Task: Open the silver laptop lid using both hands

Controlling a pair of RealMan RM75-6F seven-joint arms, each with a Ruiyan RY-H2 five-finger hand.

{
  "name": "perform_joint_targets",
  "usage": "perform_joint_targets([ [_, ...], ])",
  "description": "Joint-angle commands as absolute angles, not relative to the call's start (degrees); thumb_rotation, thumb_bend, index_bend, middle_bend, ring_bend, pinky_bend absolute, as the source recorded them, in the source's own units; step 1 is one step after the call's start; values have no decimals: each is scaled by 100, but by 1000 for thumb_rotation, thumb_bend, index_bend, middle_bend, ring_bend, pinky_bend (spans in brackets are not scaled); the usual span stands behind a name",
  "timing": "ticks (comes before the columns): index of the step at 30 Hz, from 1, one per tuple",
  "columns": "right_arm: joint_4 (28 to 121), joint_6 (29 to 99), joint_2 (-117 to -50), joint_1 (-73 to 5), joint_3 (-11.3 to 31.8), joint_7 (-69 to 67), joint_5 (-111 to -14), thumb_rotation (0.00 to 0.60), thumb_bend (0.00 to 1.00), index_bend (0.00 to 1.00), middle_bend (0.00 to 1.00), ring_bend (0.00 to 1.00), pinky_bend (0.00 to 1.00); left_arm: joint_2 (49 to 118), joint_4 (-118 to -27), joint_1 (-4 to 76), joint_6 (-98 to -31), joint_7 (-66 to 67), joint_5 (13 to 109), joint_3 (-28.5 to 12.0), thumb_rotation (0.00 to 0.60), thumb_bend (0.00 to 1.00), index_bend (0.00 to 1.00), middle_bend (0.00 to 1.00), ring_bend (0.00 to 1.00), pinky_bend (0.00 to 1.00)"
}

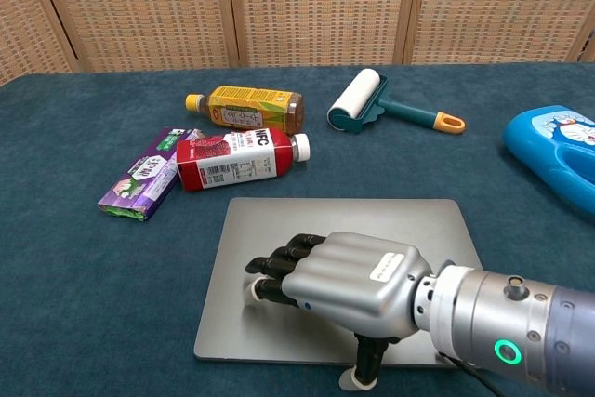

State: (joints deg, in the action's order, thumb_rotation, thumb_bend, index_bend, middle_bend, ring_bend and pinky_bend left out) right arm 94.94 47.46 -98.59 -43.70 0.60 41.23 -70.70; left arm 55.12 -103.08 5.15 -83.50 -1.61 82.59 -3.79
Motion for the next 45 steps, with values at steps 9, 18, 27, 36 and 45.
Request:
perform_joint_targets([
  [9,9341,4921,-9996,-4386,-2,4105,-7150,600,418,166,34,0,0,5515,-10315,519,-8353,-160,8265,-373,600,0,0,0,0,0],
  [18,9290,5005,-10010,-4403,-41,4127,-7194,600,486,173,40,0,0,5513,-10314,533,-8335,-164,8260,-371,600,0,0,0,0,0],
  [27,9130,5435,-9996,-4381,-139,4257,-7888,600,562,175,59,0,0,5511,-10308,543,-8316,-172,8257,-364,600,0,0,0,0,0],
  [36,8629,6317,-10002,-4210,-28,4136,-8792,600,575,157,70,0,0,5515,-10315,547,-8314,-143,8253,-360,600,0,0,0,0,0],
  [45,8318,6909,-9960,-3958,414,4241,-8695,600,571,148,97,1,0,5517,-10322,550,-8310,-127,8242,-360,600,0,0,0,0,0],
])
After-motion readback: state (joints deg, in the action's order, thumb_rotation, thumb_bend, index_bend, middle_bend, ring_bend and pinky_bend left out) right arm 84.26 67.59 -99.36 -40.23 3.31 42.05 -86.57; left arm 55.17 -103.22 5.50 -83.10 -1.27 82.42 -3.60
